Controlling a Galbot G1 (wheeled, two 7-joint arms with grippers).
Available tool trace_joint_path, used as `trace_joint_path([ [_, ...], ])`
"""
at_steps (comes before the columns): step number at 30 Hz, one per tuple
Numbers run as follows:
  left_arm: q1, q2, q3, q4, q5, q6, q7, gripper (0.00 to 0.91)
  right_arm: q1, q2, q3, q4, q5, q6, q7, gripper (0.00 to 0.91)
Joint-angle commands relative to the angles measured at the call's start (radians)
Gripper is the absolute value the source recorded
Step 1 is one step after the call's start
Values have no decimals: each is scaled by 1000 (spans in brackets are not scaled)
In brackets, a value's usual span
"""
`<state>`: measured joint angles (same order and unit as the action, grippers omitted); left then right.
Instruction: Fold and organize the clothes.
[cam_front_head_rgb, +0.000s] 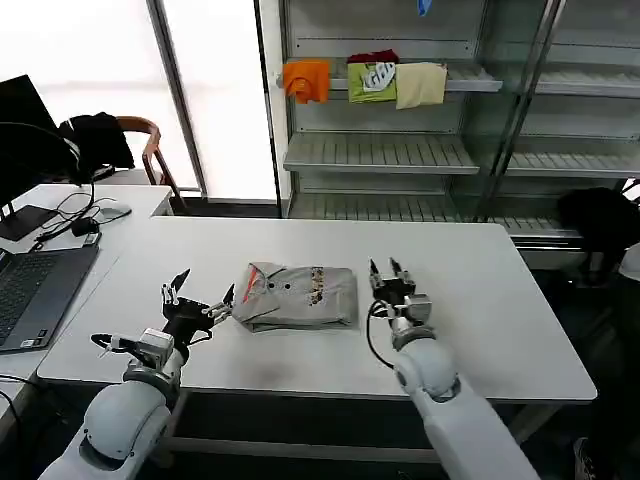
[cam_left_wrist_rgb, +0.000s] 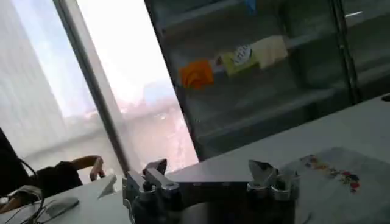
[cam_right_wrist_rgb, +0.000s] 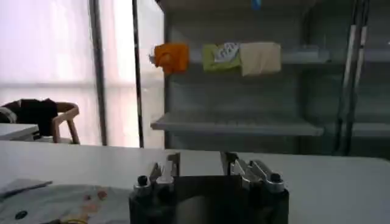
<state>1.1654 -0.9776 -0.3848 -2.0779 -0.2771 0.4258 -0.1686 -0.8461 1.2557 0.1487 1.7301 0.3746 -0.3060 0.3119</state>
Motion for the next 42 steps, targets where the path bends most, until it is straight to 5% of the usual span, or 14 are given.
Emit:
trace_joint_path([
  [1,62,-12,-52,-51,-114,-137,9,907,-313,-275,295,403,8,93,-57,907],
  [6,147,-44,-62,-61,-121,-247,14,907,-665,-303,494,506,-21,304,-19,907],
  [15,248,-49,-136,-29,-124,-332,-1,907,-889,-233,477,458,-106,518,73,907],
  [22,288,-49,-173,-14,-123,-367,-3,907,-899,-238,477,474,-127,520,25,907],
  [42,332,-88,-173,2,-92,-413,20,907,-910,-224,484,452,-113,529,12,907],
])
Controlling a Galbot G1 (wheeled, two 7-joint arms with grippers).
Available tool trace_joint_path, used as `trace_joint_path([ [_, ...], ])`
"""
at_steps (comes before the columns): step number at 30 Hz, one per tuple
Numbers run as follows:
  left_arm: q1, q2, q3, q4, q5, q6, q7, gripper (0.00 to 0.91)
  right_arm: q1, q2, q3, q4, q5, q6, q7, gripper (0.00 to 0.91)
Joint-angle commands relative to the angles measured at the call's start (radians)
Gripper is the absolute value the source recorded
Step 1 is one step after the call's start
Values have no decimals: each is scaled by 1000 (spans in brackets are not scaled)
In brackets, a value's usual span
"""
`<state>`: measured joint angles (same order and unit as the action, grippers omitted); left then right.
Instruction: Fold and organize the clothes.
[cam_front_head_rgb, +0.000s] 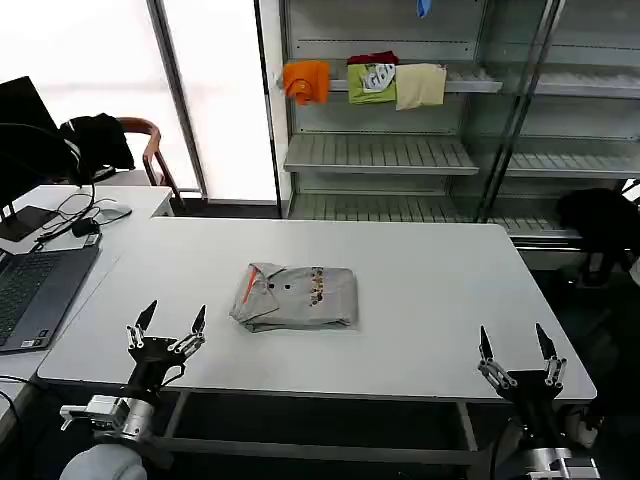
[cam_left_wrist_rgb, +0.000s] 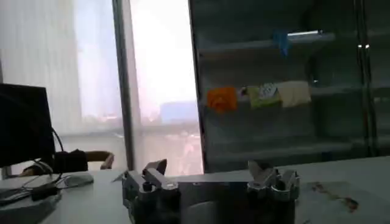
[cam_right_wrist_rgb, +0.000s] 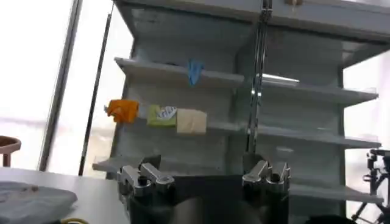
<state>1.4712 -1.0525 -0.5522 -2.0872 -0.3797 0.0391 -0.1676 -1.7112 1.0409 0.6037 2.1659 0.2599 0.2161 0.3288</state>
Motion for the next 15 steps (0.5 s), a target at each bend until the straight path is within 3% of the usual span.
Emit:
trace_joint_path([
  [1,26,-15,-5,11,10,-25,20,907,-48,-15,32,22,9,-12,-4,907],
  [3,27,-22,-4,12,10,-20,22,907,-54,-27,32,27,17,-51,-7,907],
  [15,26,7,-42,-15,-24,21,29,907,-41,-42,15,41,16,-72,-19,907],
])
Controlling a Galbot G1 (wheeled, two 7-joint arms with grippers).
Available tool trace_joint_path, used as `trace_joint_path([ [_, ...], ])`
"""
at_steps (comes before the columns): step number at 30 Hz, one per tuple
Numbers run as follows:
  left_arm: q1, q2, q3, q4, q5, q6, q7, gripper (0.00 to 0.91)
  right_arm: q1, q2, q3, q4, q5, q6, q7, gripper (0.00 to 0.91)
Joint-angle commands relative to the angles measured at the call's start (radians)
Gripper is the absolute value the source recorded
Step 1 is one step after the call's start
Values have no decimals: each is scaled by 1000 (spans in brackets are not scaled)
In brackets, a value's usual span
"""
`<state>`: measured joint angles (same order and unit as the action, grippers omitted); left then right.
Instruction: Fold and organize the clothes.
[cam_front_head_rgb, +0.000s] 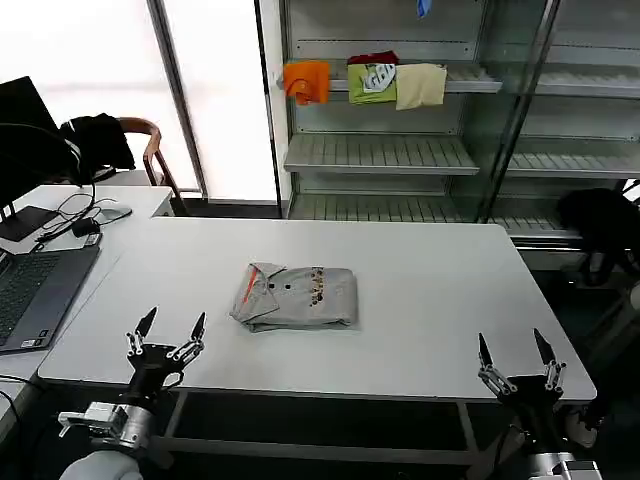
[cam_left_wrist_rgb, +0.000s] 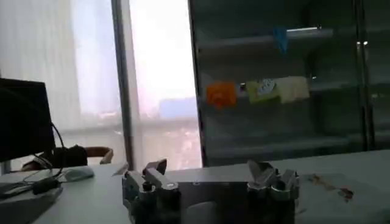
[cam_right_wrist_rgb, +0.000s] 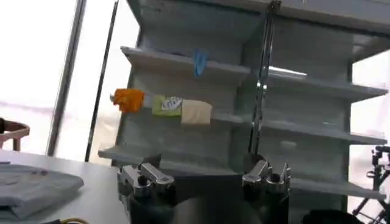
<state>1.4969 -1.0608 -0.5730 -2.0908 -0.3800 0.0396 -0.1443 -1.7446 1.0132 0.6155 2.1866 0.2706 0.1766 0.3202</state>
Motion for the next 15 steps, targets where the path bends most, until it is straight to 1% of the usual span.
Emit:
trace_joint_path([
  [1,0,15,-22,-12,-25,22,5,907,-8,-15,5,23,6,-32,-13,907],
  [15,-9,9,-13,-7,-23,20,6,907,8,-15,10,29,5,-42,-21,907],
])
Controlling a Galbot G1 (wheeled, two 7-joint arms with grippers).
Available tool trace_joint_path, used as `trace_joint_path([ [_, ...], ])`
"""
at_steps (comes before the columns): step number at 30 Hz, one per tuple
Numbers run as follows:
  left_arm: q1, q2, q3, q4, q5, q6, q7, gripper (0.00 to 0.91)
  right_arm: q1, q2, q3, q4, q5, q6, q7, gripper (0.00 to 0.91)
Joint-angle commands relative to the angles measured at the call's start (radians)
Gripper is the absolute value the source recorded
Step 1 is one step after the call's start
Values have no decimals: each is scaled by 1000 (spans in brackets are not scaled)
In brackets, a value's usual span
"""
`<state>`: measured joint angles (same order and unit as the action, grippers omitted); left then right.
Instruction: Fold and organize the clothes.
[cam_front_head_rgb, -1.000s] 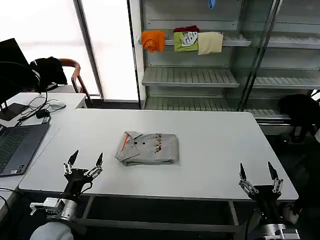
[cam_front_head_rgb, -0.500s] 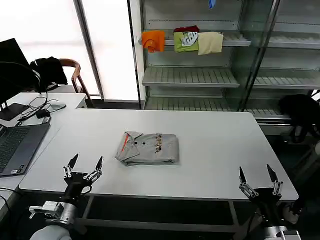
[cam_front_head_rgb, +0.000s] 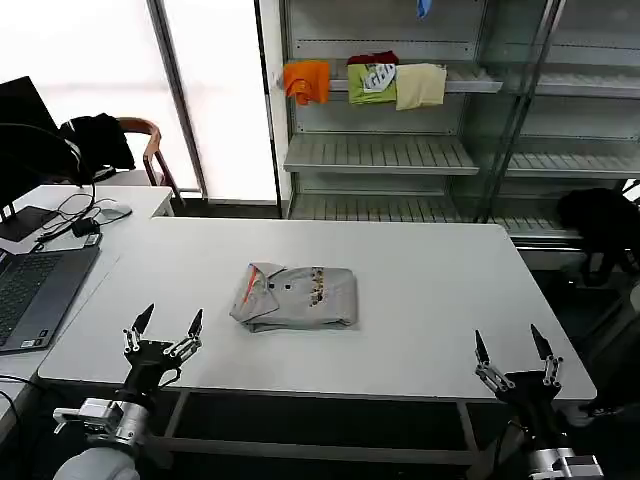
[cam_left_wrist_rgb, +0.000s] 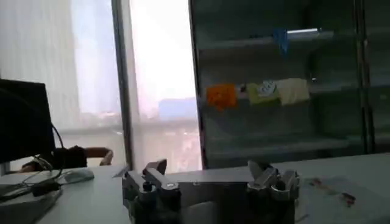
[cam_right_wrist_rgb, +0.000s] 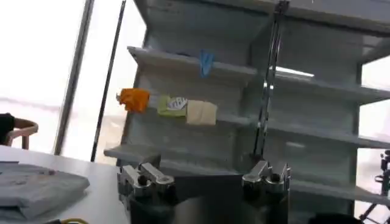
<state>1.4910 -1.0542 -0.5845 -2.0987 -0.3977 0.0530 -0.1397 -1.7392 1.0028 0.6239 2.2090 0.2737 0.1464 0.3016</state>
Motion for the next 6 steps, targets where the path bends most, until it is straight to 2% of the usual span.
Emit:
trace_joint_path([
  [1,-3,2,-1,1,-5,6,1,907,3,-4,3,7,2,-12,-3,907],
  [6,-3,2,0,5,-4,5,2,907,1,-5,3,9,1,-13,-4,907],
])
